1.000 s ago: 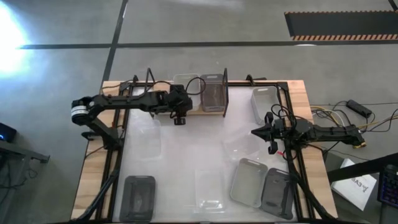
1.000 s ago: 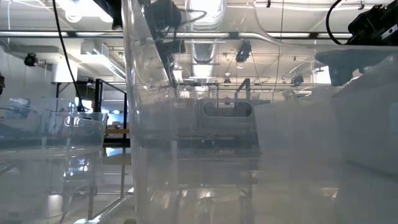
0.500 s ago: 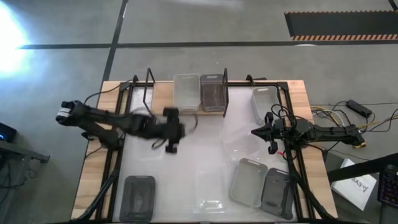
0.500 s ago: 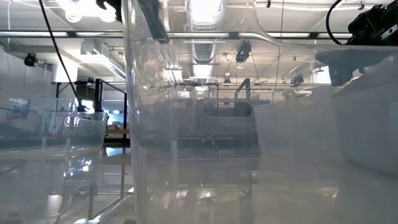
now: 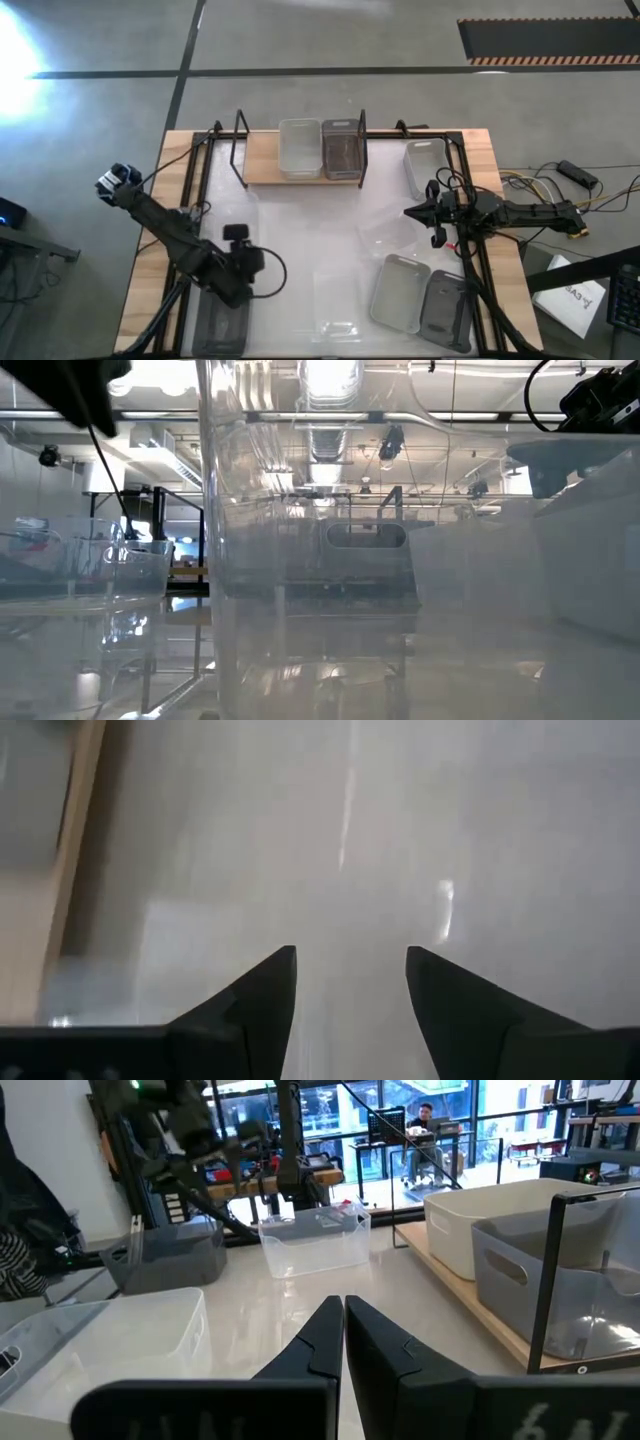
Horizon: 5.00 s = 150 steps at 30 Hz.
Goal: Stack baskets on shelf by color
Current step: Put the top left transparent bin on the shelf
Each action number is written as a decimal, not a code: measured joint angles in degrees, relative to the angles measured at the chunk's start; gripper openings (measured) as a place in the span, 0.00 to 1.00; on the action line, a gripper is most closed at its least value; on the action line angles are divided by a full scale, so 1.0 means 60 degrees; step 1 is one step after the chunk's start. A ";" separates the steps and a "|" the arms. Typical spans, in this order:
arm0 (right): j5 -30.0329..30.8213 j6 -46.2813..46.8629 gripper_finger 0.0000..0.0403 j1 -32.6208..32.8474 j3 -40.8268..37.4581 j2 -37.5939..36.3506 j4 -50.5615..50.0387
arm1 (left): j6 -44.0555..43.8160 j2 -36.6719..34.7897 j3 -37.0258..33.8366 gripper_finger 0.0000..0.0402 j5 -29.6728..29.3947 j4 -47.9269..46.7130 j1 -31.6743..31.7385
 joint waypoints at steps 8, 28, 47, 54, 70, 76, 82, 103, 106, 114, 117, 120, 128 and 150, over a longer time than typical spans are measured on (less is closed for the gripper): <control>0.0003 0.0000 0.02 0.0003 -0.0003 0.0000 0.0000 | -0.2085 0.0009 -0.0721 0.52 0.1176 -0.0662 0.0018; 0.0003 0.0000 0.02 -0.0001 0.0000 0.0000 0.0000 | -0.2136 0.0097 -0.2929 0.22 0.1409 -0.0282 0.0031; 0.0003 0.0000 0.02 0.0000 -0.0003 0.0000 0.0000 | 0.0449 0.0089 0.0186 0.00 0.1757 0.0397 0.0032; 0.0003 0.0000 0.02 0.0002 -0.0001 -0.0002 0.0000 | -0.0943 0.0089 -0.0473 0.08 0.1769 0.0279 0.0155; 0.0003 0.0000 0.02 0.0001 -0.0001 -0.0004 0.0000 | -0.2379 0.0241 -0.2789 0.45 0.1416 0.1655 0.0517; 0.0005 0.0000 0.02 -0.0001 0.0000 0.0000 0.0000 | -0.1536 0.0411 -0.3126 0.22 0.1586 0.2231 0.0817; -0.0001 0.0000 0.02 -0.0001 -0.0003 0.0000 0.0000 | -0.0219 0.0533 -0.2810 0.02 0.1893 0.2894 0.0912; 0.0001 0.0000 0.02 0.0000 -0.0001 0.0004 0.0000 | 0.4037 0.0578 0.1675 0.00 -0.1014 0.1200 0.1077; 0.0003 0.0000 0.02 0.0001 -0.0001 0.0004 0.0000 | 0.5000 0.0570 0.2024 0.00 -0.1561 0.0950 0.1600; 0.0003 0.0000 0.02 0.0000 -0.0003 0.0007 0.0000 | 0.7607 0.0372 0.2114 0.00 -0.1643 0.0920 0.4773; 0.0003 0.0000 0.02 0.0000 0.0000 0.0007 0.0000 | 0.8439 0.0219 0.2134 0.00 -0.1113 0.0678 0.6175; 0.0003 0.0000 0.02 -0.0001 -0.0002 0.0007 0.0000 | 0.9117 0.0118 0.2200 0.00 -0.0147 0.0656 0.7557; 0.0003 0.0000 0.02 0.0002 0.0001 0.0007 0.0000 | 1.0647 0.0266 0.2050 0.00 0.1498 0.0338 0.9782; 0.0003 0.0000 0.02 0.0000 -0.0003 0.0007 0.0000 | 1.0941 0.0293 0.1201 0.00 0.1657 -0.0050 1.0402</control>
